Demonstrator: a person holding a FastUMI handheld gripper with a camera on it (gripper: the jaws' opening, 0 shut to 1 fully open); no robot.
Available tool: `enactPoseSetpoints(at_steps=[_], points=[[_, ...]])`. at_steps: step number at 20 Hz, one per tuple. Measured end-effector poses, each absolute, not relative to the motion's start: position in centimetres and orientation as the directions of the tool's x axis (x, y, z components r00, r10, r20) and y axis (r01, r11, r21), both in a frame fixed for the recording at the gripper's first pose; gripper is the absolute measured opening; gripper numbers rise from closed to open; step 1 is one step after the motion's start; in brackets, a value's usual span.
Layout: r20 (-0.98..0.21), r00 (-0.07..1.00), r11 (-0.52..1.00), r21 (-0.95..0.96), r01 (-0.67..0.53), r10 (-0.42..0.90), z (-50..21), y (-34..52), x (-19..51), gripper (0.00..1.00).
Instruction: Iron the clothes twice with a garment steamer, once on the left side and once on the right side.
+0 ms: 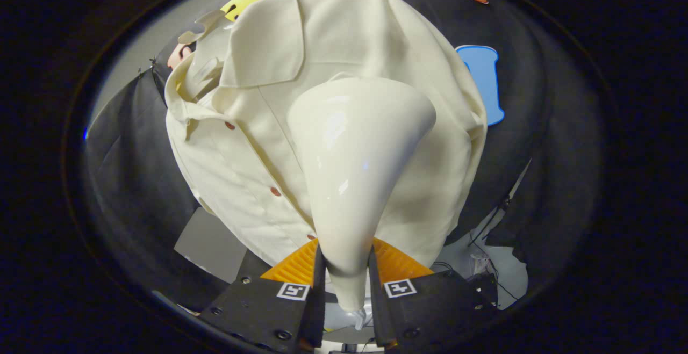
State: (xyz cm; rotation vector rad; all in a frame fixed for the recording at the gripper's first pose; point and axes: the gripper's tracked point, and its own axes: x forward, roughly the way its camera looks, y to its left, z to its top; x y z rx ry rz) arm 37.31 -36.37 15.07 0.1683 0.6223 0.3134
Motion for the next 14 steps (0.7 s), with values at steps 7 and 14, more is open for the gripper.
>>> enactPoseSetpoints(at_steps=[7,14], points=[[-0.622,0.726,0.956,0.192,-0.223,0.294,10.1,-37.4,36.2,0.36],[-0.677,0.691,0.967,0.167,-0.191,0.253,5.2,-37.8,35.1,0.37]])
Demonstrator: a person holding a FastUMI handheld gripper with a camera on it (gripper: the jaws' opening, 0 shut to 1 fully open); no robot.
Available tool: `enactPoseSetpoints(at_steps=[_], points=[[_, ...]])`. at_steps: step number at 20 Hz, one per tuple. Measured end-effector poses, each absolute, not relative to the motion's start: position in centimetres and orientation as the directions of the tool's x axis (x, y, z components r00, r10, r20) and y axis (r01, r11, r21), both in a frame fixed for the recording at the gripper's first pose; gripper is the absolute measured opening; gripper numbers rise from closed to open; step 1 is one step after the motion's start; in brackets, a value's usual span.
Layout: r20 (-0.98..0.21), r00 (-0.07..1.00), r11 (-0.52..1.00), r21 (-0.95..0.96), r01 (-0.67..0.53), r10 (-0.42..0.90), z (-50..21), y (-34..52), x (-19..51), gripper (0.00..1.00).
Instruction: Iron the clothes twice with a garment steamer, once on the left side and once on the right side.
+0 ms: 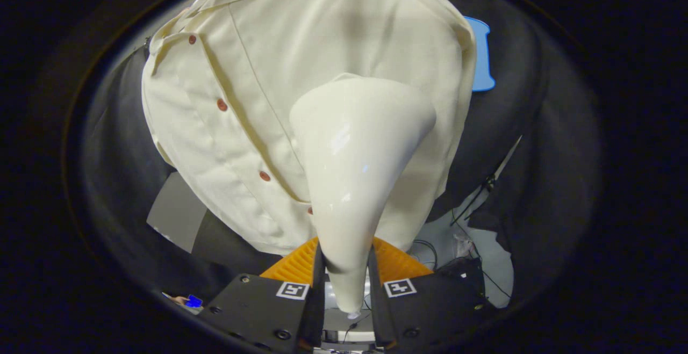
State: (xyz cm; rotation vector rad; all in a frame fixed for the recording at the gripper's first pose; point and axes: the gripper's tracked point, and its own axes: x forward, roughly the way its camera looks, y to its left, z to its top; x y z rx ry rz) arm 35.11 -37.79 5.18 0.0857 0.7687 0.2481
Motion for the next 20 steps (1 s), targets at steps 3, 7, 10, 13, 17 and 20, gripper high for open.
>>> enactPoseSetpoints(at_steps=[3,7,10,13,17,20], points=[[-0.693,0.679,0.970,0.165,-0.176,0.242,3.4,-37.7,34.7,0.37],[-0.702,0.675,0.974,0.171,-0.149,0.227,1.1,-37.9,34.0,0.37],[-0.707,0.672,0.975,0.186,-0.124,0.220,-1.0,-38.0,33.4,0.37],[-0.728,0.653,0.977,0.189,-0.102,0.209,-3.7,-38.1,32.7,0.37],[-0.740,0.647,0.982,0.162,-0.092,0.183,-6.4,-38.9,31.9,0.37],[-0.750,0.635,0.982,0.175,-0.074,0.182,-8.3,-38.8,31.4,0.37]])
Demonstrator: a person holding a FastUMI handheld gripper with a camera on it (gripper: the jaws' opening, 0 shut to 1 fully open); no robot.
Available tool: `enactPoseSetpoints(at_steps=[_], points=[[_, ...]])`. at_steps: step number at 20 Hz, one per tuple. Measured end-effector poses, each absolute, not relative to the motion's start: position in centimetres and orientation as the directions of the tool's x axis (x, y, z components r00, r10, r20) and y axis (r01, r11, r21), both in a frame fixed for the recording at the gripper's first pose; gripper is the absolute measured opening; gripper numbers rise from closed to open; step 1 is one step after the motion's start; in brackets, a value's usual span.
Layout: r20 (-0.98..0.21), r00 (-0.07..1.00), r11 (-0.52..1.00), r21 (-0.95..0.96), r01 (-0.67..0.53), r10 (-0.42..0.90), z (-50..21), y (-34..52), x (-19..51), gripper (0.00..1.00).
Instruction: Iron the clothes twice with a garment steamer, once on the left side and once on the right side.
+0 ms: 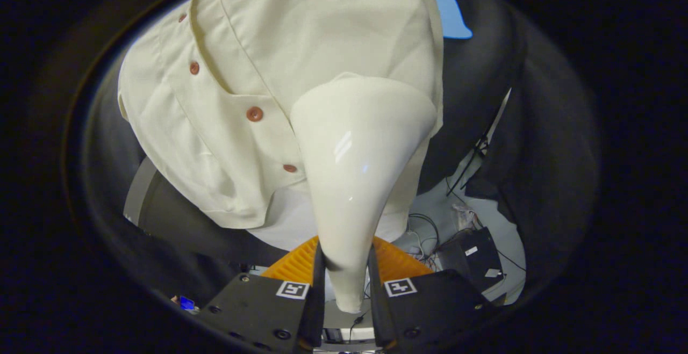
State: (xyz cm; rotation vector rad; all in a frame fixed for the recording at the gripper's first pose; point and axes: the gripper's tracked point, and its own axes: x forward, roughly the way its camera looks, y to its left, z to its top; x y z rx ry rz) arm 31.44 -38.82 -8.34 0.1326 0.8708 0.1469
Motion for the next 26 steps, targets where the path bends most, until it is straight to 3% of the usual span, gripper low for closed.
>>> enactPoseSetpoints(at_steps=[15,26], points=[[-0.782,0.606,0.988,0.153,-0.034,0.143,-15.1,-38.3,27.8,0.37],[-0.633,0.763,0.985,0.172,-0.025,0.130,-7.6,-31.1,19.7,0.37]])
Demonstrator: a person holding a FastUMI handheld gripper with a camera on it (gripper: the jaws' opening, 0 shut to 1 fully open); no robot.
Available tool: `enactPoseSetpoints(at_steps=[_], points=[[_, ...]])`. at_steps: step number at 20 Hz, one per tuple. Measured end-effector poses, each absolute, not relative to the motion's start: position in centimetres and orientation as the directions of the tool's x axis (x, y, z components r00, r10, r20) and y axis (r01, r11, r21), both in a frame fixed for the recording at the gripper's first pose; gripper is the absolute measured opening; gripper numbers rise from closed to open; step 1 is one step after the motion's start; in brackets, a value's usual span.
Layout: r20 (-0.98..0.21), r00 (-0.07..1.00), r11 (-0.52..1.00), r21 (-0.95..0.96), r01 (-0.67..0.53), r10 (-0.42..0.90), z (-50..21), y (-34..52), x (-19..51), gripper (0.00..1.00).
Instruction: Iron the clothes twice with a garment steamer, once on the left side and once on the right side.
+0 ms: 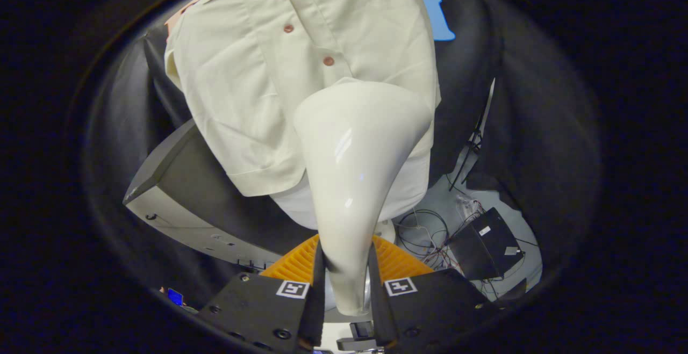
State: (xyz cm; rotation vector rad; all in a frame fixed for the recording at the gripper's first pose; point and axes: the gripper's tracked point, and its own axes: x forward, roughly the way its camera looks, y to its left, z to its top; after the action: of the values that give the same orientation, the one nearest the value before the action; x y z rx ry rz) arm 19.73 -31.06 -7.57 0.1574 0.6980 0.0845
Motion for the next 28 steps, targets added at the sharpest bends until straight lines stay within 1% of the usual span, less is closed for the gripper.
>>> enactPoseSetpoints(at_steps=[3,6,11,17,22,28], points=[[-0.564,0.823,0.988,0.156,0.017,0.075,-4.3,-29.4,17.6,0.37],[-0.493,0.869,0.982,0.179,0.060,0.037,-1.3,-26.9,15.7,0.37],[-0.430,0.903,0.975,0.196,0.106,-0.012,3.7,-24.1,11.0,0.37],[-0.362,0.928,0.974,0.161,0.160,-0.092,8.6,-20.2,8.4,0.36],[-0.260,0.962,0.985,0.123,0.121,-0.086,13.0,-16.0,7.8,0.36],[-0.191,0.980,0.989,0.125,0.073,-0.048,16.5,-11.5,7.9,0.37]])
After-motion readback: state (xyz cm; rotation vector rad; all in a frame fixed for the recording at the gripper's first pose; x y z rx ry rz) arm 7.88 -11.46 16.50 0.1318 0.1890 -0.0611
